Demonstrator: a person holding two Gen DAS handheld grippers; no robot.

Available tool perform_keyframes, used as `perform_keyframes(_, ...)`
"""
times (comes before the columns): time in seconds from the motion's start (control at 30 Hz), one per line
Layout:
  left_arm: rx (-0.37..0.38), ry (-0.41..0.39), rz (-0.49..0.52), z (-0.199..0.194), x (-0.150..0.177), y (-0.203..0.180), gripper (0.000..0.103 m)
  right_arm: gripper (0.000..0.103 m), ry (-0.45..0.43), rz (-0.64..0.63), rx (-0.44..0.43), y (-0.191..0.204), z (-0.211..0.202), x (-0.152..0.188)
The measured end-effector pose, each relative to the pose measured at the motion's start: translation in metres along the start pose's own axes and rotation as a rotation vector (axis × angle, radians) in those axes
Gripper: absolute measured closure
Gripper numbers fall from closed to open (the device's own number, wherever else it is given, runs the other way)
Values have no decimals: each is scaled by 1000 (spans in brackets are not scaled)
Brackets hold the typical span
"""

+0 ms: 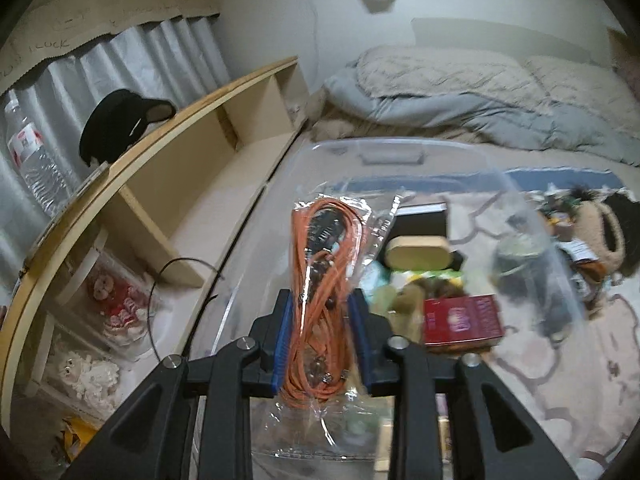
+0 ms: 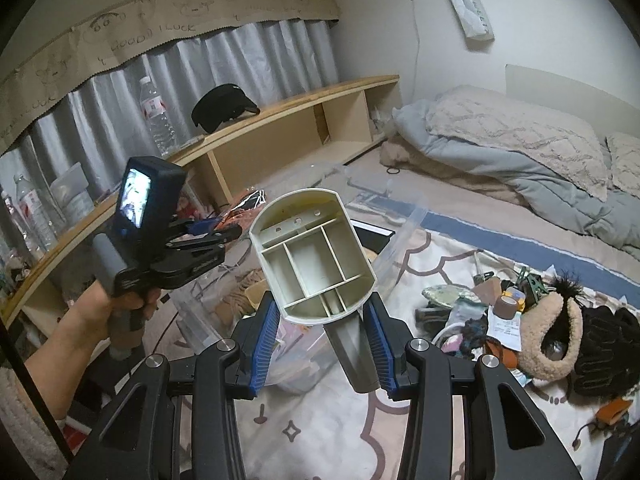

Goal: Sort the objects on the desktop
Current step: 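Carry the cord bag and white holder over the clear bin with both grippers, then open the left gripper to drop the orange cord bag into the clear bin, then lower the right gripper into the bin and open it to drop the white holder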

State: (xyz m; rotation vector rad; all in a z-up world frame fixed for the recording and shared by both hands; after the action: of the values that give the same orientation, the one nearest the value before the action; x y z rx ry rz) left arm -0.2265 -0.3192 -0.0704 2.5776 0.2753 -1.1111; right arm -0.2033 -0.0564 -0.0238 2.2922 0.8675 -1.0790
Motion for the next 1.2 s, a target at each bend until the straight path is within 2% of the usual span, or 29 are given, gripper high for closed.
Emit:
perform_keyframes(0.07, -67, -8, -16, 6, 2, 9, 38, 59, 8, 2, -2, 1, 4, 0)
perform_keyframes(0.1, -84, -19, -24, 7, 2, 14, 35, 59, 12, 3, -4, 1, 7, 0)
perform_keyframes(0.3, -60, -32, -32, -1, 17, 30, 35, 59, 36, 8, -14, 4, 23, -5)
perform_keyframes(0.57, 16, -74, -27, -27, 36, 38, 35, 59, 98, -12, -11, 12, 63, -22)
perform_keyframes(1.03, 137, -102, -82, -46, 49, 51, 35, 59, 251, -152, 80, 22, 175, -55)
perform_keyframes(1.2, 148, -109, -73, -48, 50, 50, 35, 59, 268, -216, 90, 25, 211, -73)
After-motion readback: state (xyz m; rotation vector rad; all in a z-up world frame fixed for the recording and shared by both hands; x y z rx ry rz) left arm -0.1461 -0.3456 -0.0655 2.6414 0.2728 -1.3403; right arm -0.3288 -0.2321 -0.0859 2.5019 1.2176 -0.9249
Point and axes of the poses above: each gripper's, at about its wrist camera, not at the fingertips, and z roughly the way its jaws point, y to its left, x to its underside, the point moved 6 cm from there along z, roughly the way its jaws point, and after that the axes turned 7 degrees about -z, right-handed, at the moved point
